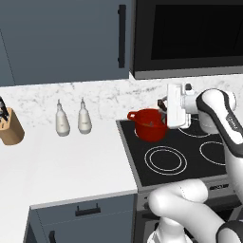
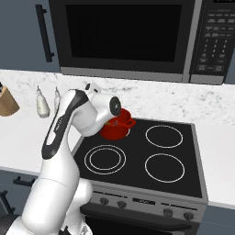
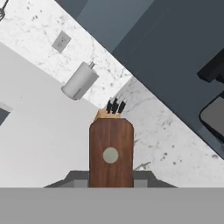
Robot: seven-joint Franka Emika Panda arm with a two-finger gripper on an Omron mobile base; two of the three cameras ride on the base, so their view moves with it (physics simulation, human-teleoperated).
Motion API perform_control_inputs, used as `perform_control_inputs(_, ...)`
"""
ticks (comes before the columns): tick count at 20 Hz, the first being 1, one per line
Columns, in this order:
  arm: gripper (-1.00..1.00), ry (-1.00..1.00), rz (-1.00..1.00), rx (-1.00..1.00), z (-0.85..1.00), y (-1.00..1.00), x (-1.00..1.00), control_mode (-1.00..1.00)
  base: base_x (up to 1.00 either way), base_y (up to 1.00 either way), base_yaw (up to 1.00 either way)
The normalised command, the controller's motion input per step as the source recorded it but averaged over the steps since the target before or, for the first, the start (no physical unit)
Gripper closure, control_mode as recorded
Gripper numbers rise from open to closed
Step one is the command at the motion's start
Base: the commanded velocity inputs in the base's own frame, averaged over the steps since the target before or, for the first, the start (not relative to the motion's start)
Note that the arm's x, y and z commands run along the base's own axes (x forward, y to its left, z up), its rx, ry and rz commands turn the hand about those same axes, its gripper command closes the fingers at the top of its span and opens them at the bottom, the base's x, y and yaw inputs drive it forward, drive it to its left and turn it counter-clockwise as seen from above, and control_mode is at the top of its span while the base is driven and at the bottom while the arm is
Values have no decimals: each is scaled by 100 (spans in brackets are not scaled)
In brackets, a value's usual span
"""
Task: Put the potato and avocado in the pot. Retrieve the spatula and lightly stir the vegetables in the pot.
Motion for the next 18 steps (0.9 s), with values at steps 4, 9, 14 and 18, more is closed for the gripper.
perform_control_inputs(4,100,1,0,4,0,-18,21,-100,0,0,0)
perform_control_inputs(9,100,8,0,1,-1,-12,21,-100,0,0,0)
perform_control_inputs(14,100,9,0,0,-8,-7,6,-100,0,0,0)
perform_control_inputs(18,100,4,0,2,-11,-17,24,-100,0,0,0)
